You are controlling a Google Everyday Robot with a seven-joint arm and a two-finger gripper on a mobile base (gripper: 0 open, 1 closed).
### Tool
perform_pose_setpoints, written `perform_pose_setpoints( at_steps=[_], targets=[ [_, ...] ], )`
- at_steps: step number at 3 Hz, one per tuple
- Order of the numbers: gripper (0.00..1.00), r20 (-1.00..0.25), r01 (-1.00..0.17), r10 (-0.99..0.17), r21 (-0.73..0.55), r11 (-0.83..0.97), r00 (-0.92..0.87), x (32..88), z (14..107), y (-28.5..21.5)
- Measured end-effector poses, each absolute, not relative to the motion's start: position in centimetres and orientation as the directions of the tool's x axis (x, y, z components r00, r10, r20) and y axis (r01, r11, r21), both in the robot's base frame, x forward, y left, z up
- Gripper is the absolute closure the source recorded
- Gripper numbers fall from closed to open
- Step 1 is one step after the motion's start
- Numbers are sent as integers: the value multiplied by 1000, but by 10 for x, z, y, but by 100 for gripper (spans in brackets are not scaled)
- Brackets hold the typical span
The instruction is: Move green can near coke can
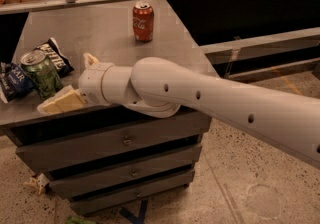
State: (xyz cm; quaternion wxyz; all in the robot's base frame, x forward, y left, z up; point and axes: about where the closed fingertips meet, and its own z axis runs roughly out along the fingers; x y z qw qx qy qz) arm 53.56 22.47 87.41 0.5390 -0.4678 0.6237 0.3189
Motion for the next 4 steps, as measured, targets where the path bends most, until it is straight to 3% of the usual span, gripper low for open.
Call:
perform_pose_setpoints(
  at_steps=[3, 4],
  targets=[
    [0, -972, -945, -236, -70, 319, -8, 549, 866, 259],
    [16, -969, -950, -248, -63, 305, -15, 548, 864, 266]
  ],
)
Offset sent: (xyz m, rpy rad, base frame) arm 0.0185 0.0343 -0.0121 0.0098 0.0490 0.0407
